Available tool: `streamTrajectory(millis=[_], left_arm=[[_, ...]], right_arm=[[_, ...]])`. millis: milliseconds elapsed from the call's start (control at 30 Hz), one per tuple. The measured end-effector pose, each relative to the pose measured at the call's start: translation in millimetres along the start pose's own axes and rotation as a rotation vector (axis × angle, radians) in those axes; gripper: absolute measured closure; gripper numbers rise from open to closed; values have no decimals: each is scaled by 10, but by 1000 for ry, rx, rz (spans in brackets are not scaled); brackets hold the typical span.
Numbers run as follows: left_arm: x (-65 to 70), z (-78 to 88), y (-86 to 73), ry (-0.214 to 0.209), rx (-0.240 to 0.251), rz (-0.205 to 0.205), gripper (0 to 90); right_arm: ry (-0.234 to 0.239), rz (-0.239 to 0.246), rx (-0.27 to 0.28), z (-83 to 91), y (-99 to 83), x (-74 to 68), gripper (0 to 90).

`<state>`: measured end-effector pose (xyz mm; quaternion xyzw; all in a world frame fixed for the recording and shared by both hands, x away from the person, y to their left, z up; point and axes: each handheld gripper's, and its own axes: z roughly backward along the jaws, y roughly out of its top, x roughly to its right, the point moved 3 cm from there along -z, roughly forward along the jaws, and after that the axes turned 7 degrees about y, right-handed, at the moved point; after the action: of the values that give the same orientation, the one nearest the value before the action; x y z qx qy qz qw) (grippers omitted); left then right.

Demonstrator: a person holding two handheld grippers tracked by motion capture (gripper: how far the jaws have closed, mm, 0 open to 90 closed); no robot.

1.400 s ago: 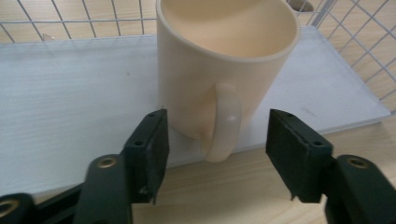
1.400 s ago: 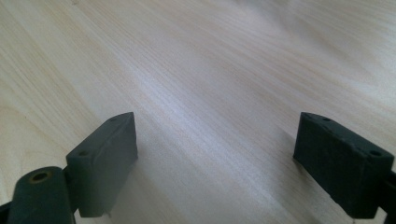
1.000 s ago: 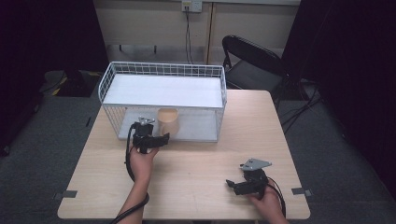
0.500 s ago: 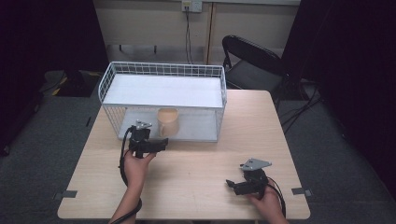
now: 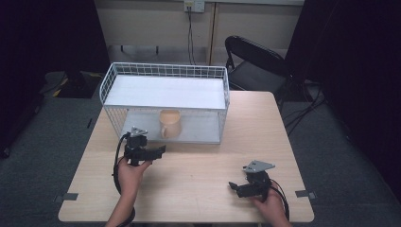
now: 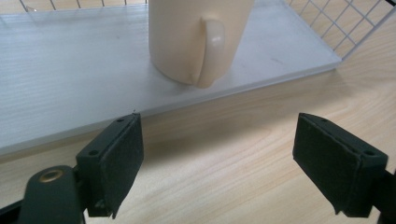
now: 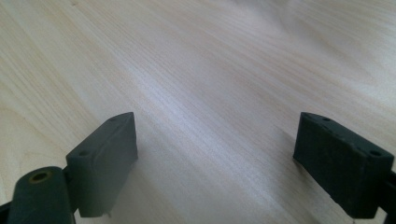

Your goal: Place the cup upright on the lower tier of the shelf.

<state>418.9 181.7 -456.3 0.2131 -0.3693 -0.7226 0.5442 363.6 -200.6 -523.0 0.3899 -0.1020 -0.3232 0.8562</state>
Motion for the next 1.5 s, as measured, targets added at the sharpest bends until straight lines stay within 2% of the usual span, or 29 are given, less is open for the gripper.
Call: streamTrajectory(millis=[300, 467, 600, 733, 933, 1133, 1233, 1333, 1400, 1500], left_arm=[[-56, 42, -152, -28, -4, 5, 163], [-84, 73, -210, -39, -13, -14, 161], [-106, 90, -264, -48, -16, -8, 162], [-133, 96, -327, -62, -23, -18, 162], [-165, 106, -406, -63, -33, -27, 164], [-191, 87, -515, -62, -61, -54, 162], [-213, 70, -573, -61, -74, -46, 162], [-228, 58, -624, -57, -77, -61, 163], [-238, 45, -662, -46, -87, -88, 163], [-240, 22, -713, -34, -102, -96, 162]], right_arm=[[-3, -3, 2, 1, -3, -4, 127], [-6, -3, 0, 6, -6, -6, 127], [-5, -2, 2, 8, -9, -9, 127], [-5, -2, 1, 8, -9, -9, 127], [-5, -2, 1, 8, -9, -9, 127], [-5, -2, 1, 8, -9, -9, 127], [-5, -2, 1, 8, -9, -9, 127], [-5, -2, 1, 8, -9, -9, 127], [-5, -2, 1, 8, -9, -9, 127], [-5, -2, 1, 8, -9, -9, 127]])
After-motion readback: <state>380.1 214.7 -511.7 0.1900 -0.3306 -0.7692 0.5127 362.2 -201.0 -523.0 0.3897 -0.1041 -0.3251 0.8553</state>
